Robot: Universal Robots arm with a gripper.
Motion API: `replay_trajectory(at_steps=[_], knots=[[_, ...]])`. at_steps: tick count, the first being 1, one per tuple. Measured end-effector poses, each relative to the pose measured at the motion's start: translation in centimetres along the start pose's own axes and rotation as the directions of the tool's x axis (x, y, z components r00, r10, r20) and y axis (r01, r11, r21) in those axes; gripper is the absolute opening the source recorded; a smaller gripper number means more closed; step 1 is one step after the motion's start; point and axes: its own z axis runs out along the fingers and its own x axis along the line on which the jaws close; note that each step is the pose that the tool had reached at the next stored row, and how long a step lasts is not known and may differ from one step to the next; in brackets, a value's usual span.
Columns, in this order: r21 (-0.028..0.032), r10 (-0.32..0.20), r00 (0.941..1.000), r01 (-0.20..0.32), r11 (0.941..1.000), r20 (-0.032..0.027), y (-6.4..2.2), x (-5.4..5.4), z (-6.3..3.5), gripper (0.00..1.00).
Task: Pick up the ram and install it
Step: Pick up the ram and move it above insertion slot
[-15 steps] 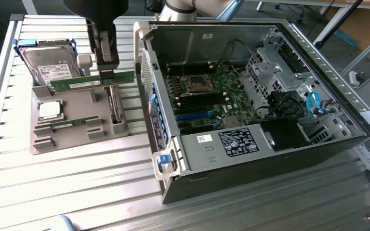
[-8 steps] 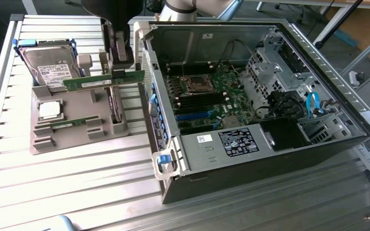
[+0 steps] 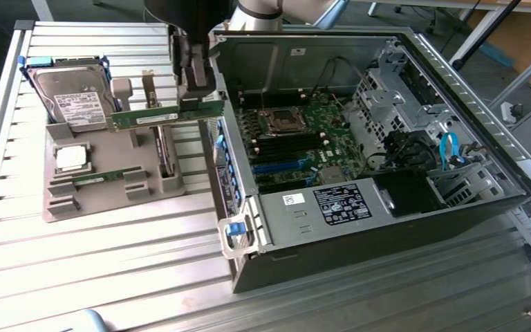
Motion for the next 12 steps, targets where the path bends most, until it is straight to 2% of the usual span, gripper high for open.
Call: replay_trajectory(at_steps=[12], knots=[[-0.0004, 0.000, 1.0000, 0.000, 1.0000, 0.0000, -2.99, 0.2, -0.03, 0.12]])
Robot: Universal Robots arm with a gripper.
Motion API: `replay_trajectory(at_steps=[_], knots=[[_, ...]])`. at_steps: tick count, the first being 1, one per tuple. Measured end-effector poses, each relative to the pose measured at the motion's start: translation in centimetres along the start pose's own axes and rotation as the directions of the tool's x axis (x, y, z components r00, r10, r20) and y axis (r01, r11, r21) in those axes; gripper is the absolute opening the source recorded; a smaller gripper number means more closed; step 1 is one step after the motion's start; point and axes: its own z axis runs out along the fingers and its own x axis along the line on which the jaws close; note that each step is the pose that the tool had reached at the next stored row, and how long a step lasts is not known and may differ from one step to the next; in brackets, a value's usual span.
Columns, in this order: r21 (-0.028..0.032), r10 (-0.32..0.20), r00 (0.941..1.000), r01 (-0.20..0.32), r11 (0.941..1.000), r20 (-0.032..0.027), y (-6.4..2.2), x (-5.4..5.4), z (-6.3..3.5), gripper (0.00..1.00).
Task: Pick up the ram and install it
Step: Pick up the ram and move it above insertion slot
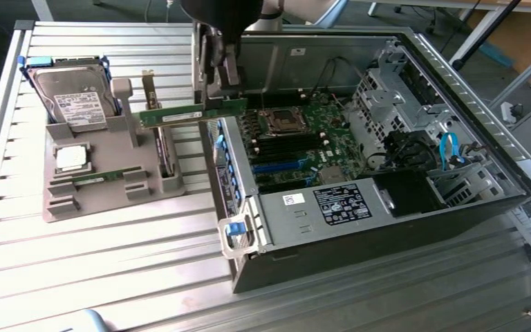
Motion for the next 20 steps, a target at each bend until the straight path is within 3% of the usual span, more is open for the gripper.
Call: replay_trajectory(at_steps=[20], knots=[[-0.0004, 0.000, 1.0000, 0.000, 1.0000, 0.0001, -5.42, 0.4, -0.05, 0.12]])
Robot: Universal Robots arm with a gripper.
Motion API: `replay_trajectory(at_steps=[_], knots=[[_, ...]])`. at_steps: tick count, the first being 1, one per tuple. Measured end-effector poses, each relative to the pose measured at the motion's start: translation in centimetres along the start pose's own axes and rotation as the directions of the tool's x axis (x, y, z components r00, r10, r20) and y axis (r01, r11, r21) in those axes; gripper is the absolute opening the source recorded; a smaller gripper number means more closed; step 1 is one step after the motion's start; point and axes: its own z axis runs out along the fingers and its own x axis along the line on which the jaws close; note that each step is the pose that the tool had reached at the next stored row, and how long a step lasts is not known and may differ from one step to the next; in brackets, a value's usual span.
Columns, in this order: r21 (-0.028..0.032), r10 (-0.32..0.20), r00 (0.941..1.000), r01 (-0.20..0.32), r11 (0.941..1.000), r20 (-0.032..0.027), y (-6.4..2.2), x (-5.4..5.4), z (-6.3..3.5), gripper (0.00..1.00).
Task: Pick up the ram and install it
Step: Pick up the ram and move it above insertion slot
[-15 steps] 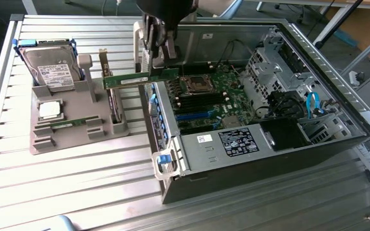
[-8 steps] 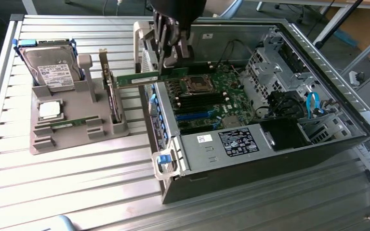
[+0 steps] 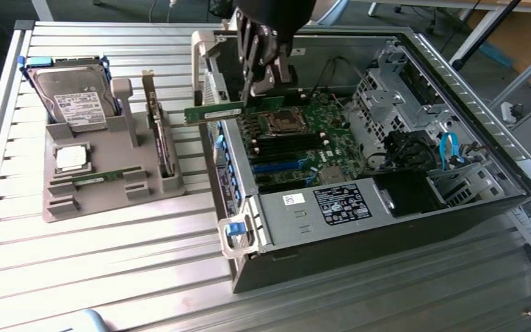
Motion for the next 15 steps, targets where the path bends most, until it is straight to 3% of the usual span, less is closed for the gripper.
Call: replay_trajectory(at_steps=[3, 6, 15], knots=[[0.0000, 0.000, 1.0000, 0.000, 1.0000, 0.0000, -0.82, 0.1, -0.01, 0.12], [-0.0003, 0.000, 1.0000, 0.000, 1.0000, 0.0000, -2.46, 0.2, -0.02, 0.12], [-0.0006, 0.000, 1.0000, 0.000, 1.0000, 0.0000, -5.24, 0.4, -0.05, 0.12]])
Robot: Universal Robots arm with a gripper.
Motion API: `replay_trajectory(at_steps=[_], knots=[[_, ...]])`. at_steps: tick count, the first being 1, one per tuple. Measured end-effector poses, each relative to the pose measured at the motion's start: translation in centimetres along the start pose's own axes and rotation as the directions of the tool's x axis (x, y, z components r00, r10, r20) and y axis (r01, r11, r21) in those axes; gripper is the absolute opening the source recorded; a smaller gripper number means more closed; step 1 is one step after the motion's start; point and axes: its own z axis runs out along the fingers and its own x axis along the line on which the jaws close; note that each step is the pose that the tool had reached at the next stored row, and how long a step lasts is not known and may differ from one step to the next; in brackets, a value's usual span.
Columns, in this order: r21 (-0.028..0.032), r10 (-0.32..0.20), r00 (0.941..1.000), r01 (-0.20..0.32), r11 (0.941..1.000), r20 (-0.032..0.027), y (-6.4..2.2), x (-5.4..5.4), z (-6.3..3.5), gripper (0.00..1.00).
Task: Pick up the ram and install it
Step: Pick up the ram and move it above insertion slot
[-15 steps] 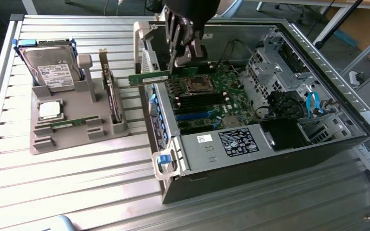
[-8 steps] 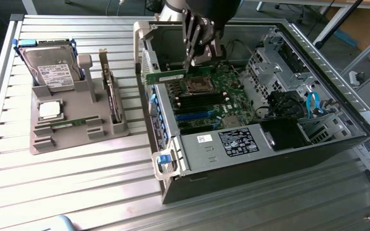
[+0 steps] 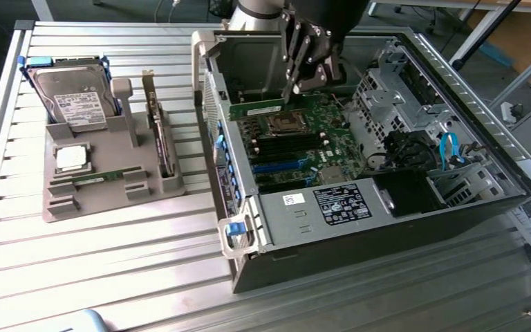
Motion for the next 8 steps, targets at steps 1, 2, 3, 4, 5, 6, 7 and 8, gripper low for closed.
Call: replay_trajectory(at_steps=[1, 2, 3, 4, 5, 6, 7, 8], knots=[[0.0000, 0.000, 1.0000, 0.000, 1.0000, 0.0000, -0.24, 0.0, 0.00, 0.12], [-0.0001, 0.000, 1.0000, 0.000, 1.0000, 0.0000, -0.52, 0.0, 0.00, 0.12], [-0.0001, 0.000, 1.0000, 0.000, 1.0000, 0.0000, -0.82, 0.1, -0.01, 0.12], [-0.0002, 0.000, 1.0000, 0.000, 1.0000, 0.0001, -1.10, 0.1, -0.01, 0.12], [-0.0002, 0.000, 1.0000, 0.000, 1.0000, 0.0000, -1.42, 0.1, -0.01, 0.12], [-0.0002, 0.000, 1.0000, 0.000, 1.0000, 0.0001, -1.70, 0.1, -0.02, 0.12], [-0.0002, 0.000, 1.0000, 0.000, 1.0000, 0.0001, -2.00, 0.2, -0.02, 0.12], [-0.0003, 0.000, 1.0000, 0.000, 1.0000, 0.0001, -2.30, 0.2, -0.02, 0.12]])
